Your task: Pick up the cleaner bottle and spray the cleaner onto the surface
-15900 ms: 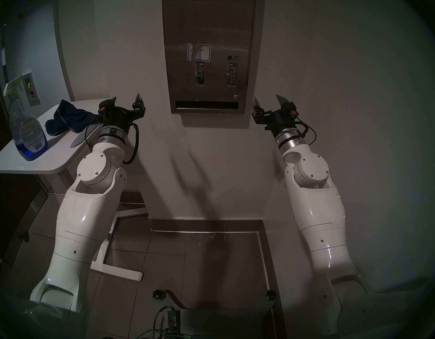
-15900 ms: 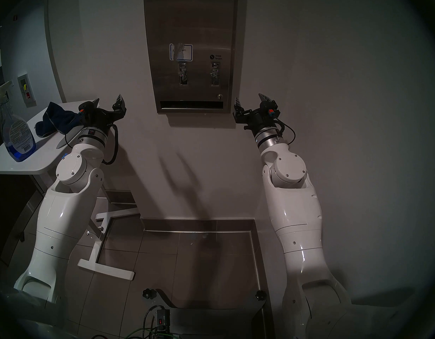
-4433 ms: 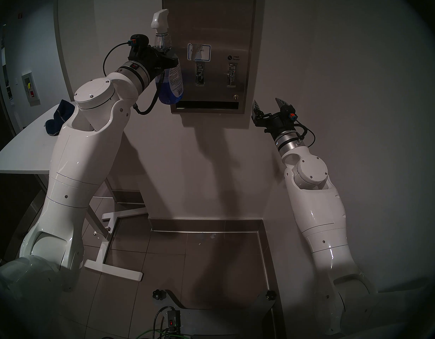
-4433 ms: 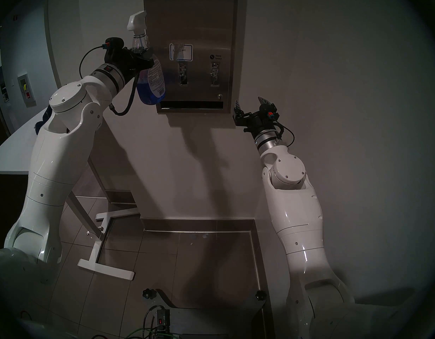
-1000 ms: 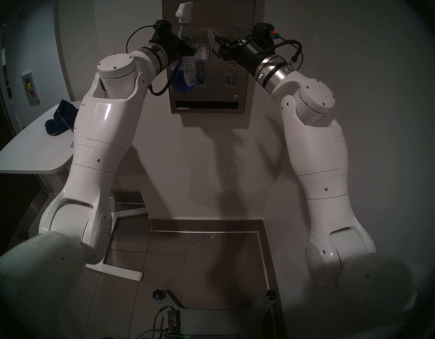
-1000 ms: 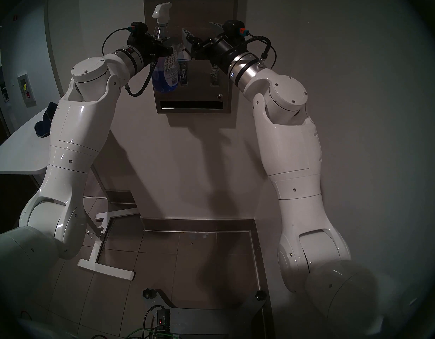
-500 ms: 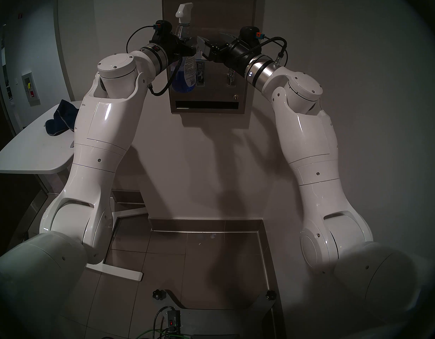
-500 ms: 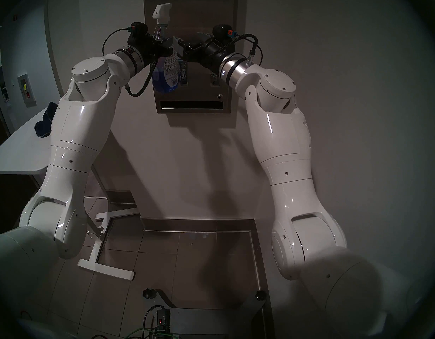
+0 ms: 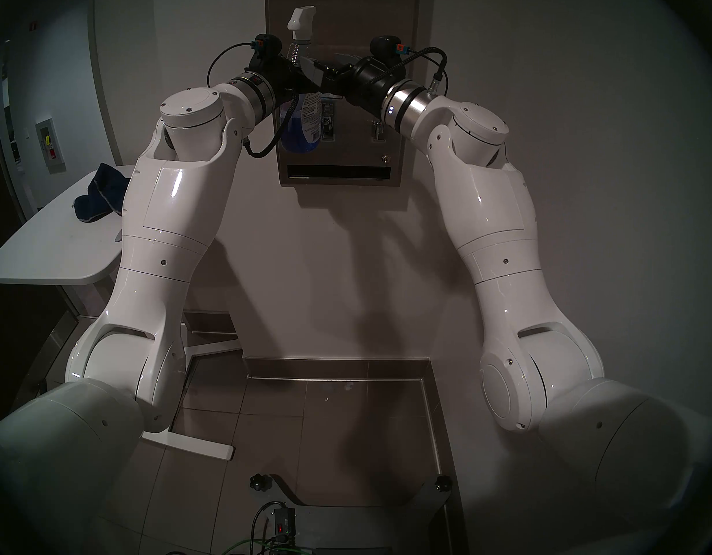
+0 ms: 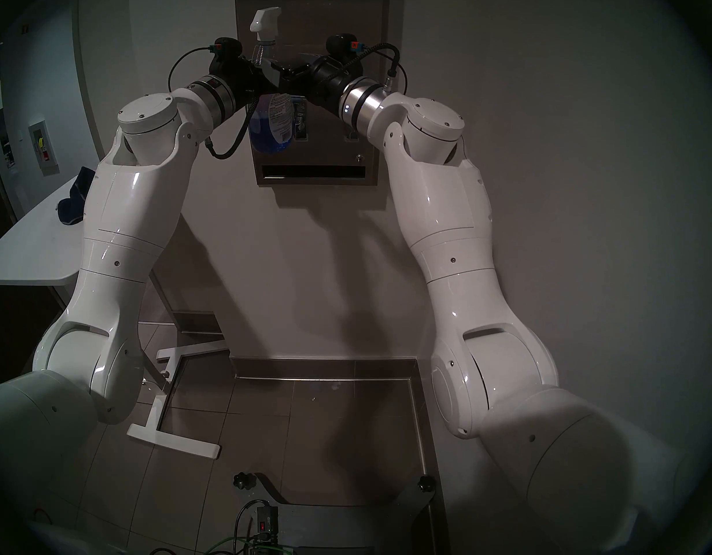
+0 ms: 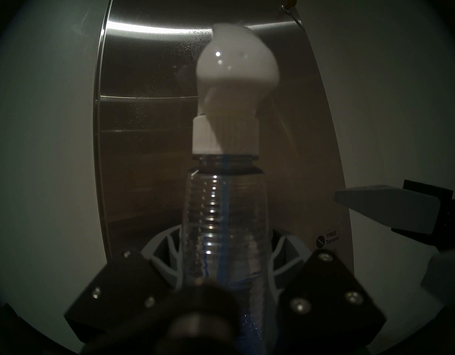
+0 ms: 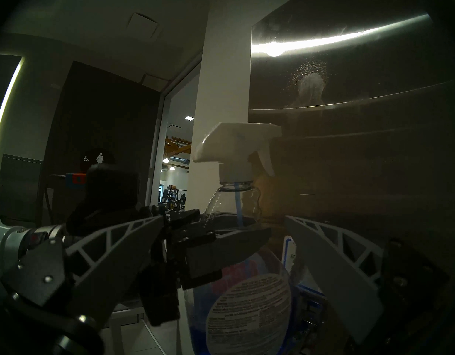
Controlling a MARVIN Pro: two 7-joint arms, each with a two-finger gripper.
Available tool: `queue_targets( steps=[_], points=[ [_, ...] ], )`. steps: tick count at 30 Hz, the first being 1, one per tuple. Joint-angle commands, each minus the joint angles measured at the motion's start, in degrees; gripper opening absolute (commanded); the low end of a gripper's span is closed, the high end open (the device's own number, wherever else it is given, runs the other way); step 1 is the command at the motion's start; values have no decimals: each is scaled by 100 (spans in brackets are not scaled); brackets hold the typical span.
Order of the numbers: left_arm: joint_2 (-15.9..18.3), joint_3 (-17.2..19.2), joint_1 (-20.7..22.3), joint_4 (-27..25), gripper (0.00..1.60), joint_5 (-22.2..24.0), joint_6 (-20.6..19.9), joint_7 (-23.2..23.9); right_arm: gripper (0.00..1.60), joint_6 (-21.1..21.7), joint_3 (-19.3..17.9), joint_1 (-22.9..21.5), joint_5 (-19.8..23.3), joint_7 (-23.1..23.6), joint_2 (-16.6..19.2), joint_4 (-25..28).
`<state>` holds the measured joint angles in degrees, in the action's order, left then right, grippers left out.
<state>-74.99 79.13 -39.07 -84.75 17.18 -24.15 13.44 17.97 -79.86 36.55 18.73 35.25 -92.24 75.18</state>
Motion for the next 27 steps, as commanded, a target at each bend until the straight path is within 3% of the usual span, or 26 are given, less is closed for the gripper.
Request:
queue_targets(
  steps=[1,27],
  points=[
    [-16,128,438,-214,0,11,128,-12,160,-4,-37,-626,35,56,-218,-102],
    [-56,161,449,-212,0,-24,58,-3,160,-18,-143,-1554,15,271,-470,-1364]
  ],
)
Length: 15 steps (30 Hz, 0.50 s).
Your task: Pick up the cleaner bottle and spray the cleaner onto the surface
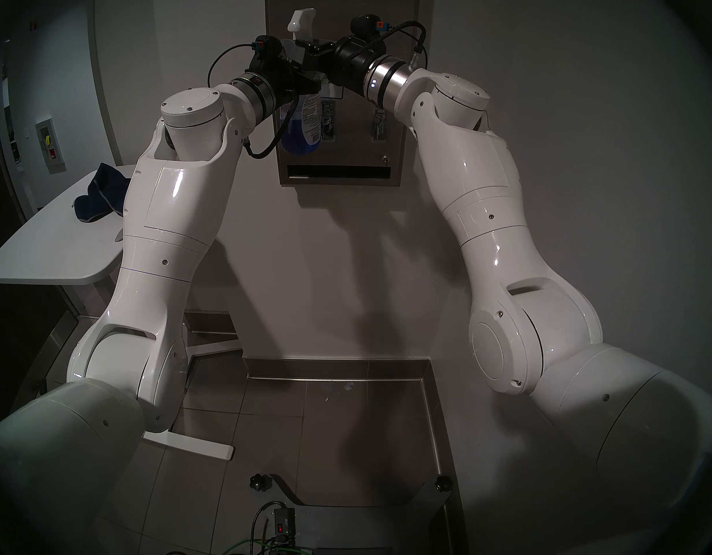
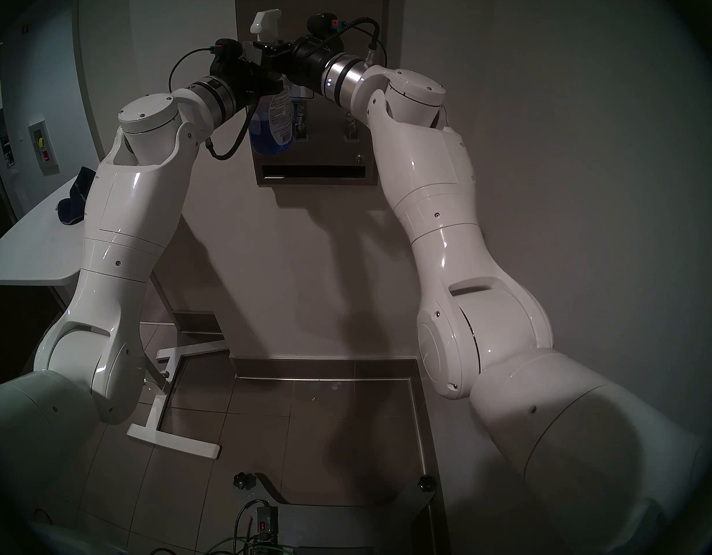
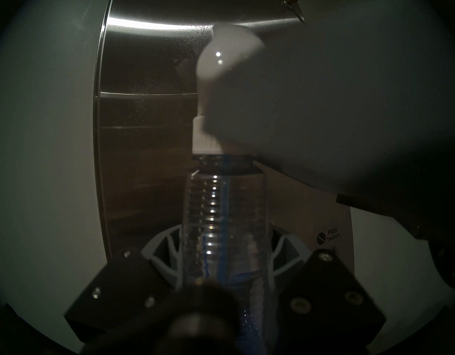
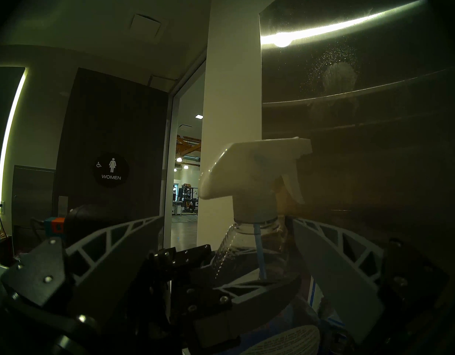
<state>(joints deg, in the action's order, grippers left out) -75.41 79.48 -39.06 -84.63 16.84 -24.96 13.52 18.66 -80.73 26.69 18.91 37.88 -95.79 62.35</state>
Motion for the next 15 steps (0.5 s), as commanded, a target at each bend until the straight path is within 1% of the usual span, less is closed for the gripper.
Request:
queue_targets(
  steps=[1,4,5,7,11,12,13,15],
  points=[
    [-16,128,449,-223,0,9,136,-10,160,-81,-56,-653,-3,17,-121,-170],
    [-20,132,450,-223,0,6,130,-9,160,-106,-69,-708,-3,37,-145,-261],
    [-22,134,451,-224,0,4,128,-9,160,-98,-70,-806,-1,49,-151,-357],
    [-24,135,452,-224,0,3,127,-8,160,-111,-78,-801,0,57,-161,-367],
    [-30,141,456,-224,0,-2,120,-7,160,-123,-87,-995,-8,89,-168,-581],
    [-32,143,456,-224,0,-3,119,-7,160,-146,-99,-958,-10,93,-172,-573],
    [-34,144,457,-224,0,-5,118,-6,160,-133,-96,-1080,-15,96,-162,-680],
    [-37,148,460,-224,0,-8,116,-5,160,-176,-122,-1024,-15,110,-170,-683]
  ],
)
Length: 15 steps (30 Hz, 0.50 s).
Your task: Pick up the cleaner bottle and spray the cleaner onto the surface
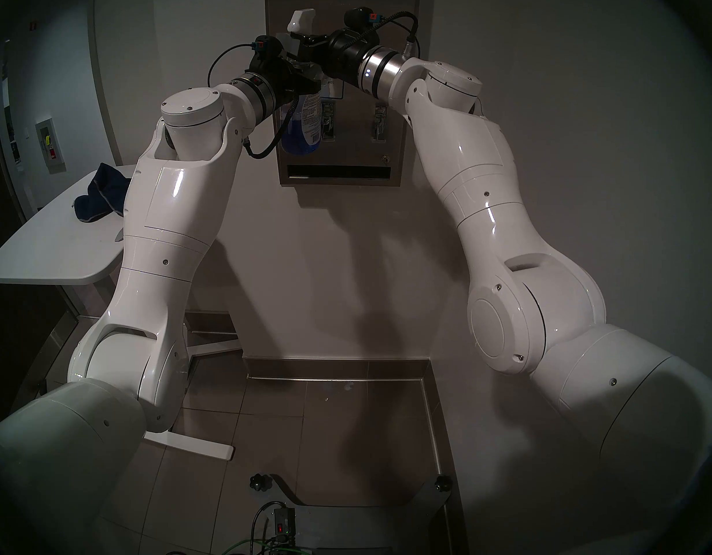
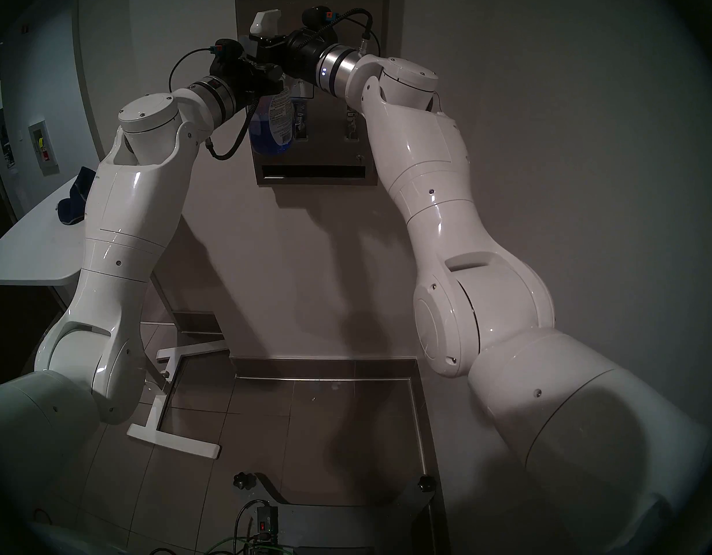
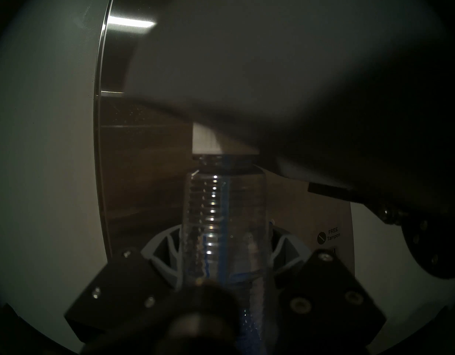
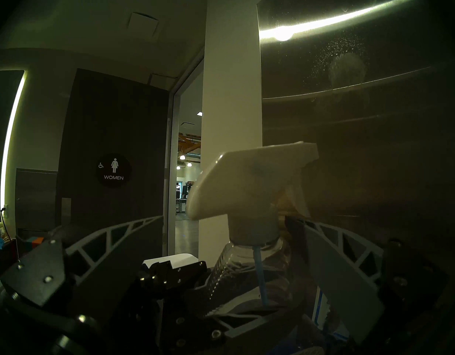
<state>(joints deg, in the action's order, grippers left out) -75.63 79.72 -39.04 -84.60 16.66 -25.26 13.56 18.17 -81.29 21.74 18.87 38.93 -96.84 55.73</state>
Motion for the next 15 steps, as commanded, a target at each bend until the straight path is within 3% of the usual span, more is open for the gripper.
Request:
queue_targets(
  steps=[1,15],
  points=[
    [-17,126,458,-227,0,9,145,-9,160,-109,-59,-668,-14,12,-53,-142],
    [-43,150,481,-205,0,-22,122,-8,160,-217,-70,-1151,-40,141,-53,-832]
  ],
)
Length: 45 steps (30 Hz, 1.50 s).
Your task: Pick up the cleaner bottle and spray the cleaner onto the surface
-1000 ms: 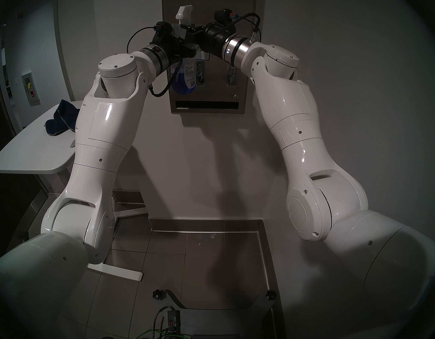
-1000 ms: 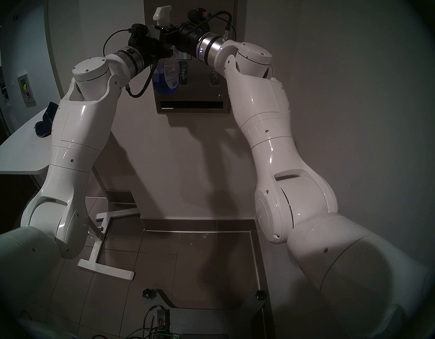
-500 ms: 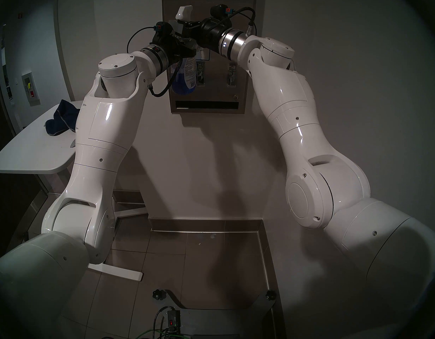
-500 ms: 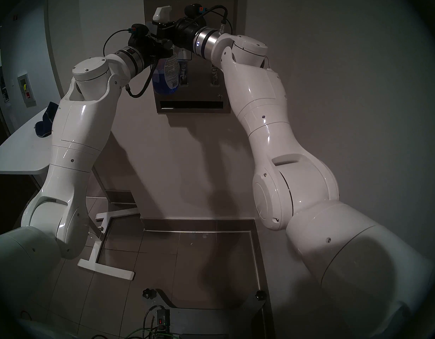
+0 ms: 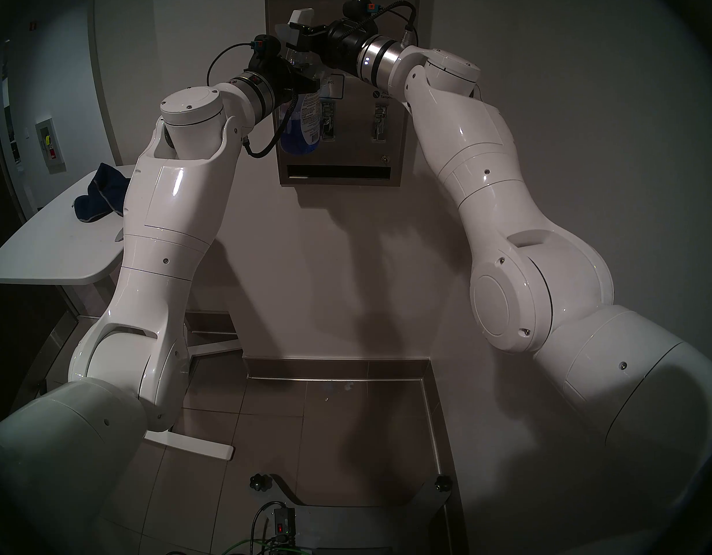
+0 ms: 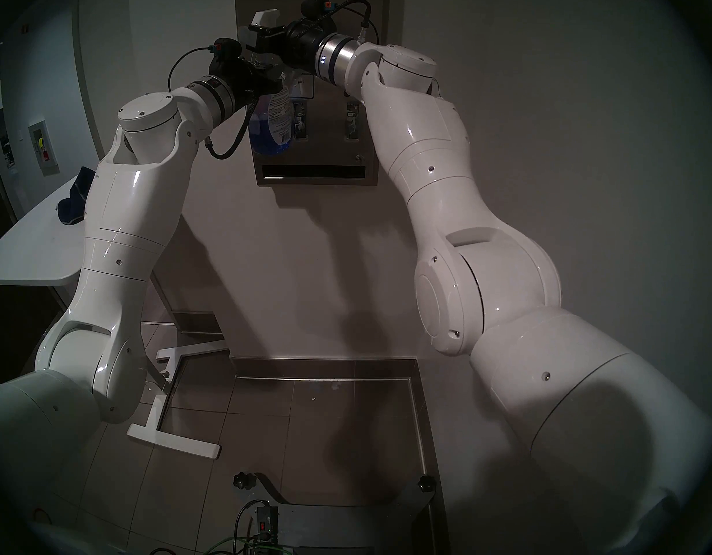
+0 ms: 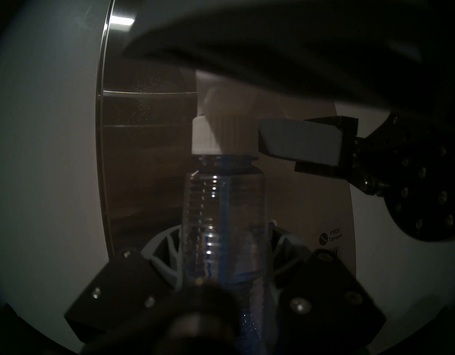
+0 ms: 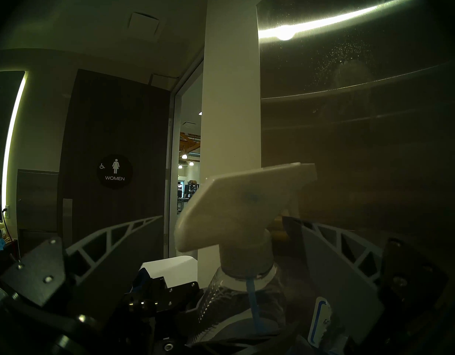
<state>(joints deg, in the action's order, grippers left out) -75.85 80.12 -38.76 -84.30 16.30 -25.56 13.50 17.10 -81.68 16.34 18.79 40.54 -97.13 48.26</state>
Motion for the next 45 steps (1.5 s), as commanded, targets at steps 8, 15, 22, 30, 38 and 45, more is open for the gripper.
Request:
queue_targets(
  steps=[8,15,22,30,38,45],
  points=[
    [-41,131,481,-213,0,-7,144,-8,160,-165,1,-847,-80,54,-41,-513],
    [-60,144,516,-188,0,-22,147,-9,160,-246,21,-1005,-178,152,7,-907],
    [-76,152,542,-169,0,-28,150,-8,160,-345,17,-1183,-289,260,56,-1297],
    [-90,157,542,-161,0,-32,142,6,160,-484,7,-1431,-391,292,-8,-1670],
    [-100,162,539,-159,0,-34,139,10,160,-616,-5,-1594,-471,300,-100,-1844],
    [-107,166,545,-157,0,-35,141,12,160,-733,-12,-1709,-495,304,-156,-1993]
  ],
)
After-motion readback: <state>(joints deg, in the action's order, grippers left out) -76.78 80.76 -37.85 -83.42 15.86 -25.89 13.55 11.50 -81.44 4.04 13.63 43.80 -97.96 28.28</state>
